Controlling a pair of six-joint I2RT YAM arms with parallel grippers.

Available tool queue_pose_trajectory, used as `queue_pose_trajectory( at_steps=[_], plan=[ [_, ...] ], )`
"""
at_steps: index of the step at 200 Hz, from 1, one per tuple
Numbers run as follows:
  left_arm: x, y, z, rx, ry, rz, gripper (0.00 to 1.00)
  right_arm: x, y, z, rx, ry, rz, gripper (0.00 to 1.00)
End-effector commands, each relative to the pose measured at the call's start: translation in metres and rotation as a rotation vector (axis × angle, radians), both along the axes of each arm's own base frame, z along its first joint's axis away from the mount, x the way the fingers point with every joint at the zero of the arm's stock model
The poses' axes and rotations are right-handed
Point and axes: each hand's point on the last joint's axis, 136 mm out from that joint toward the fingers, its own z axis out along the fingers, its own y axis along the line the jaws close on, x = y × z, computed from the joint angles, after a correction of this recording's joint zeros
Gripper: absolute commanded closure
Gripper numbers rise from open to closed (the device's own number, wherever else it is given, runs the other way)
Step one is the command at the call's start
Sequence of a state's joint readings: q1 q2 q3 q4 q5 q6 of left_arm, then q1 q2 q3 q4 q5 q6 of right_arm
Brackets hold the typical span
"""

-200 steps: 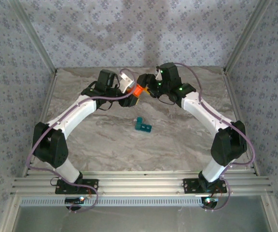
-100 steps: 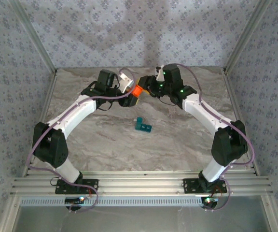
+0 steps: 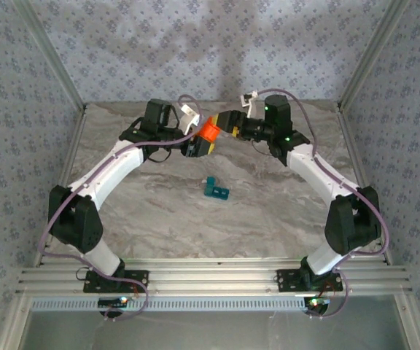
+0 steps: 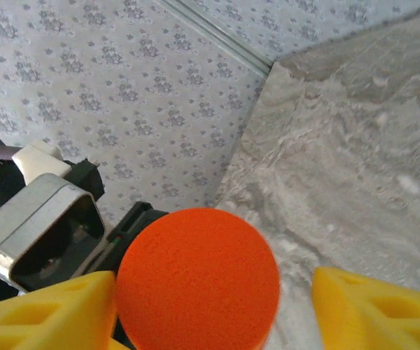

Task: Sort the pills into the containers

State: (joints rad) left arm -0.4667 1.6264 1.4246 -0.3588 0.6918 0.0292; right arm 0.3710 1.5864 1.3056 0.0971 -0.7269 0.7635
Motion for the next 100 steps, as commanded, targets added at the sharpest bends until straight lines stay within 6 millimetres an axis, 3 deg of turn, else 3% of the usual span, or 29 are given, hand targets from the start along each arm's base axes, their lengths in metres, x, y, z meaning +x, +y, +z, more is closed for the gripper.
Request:
queue_pose_trajectory(
  at_steps=[1, 24, 55, 100],
  plan=[
    [0.006, 0.002, 0.01, 0.026, -0.07, 0.011, 1.0, -0.001, -0.02, 0.034, 0.015, -0.064, -0.063, 0.19],
    [0.013, 0.007, 0.003, 0.08, -0.105, 0.047, 1.0, 0.003, -0.035, 0.035, 0.001, -0.02, -0.145, 0.17],
    [0.017, 0.008, -0.009, 0.138, -0.128, 0.056, 1.0, 0.014, -0.059, 0.01, -0.04, 0.134, -0.313, 0.17],
    [0.021, 0.007, -0.023, 0.166, -0.112, 0.056, 1.0, 0.021, -0.064, -0.018, -0.045, 0.263, -0.393, 0.17]
  ],
)
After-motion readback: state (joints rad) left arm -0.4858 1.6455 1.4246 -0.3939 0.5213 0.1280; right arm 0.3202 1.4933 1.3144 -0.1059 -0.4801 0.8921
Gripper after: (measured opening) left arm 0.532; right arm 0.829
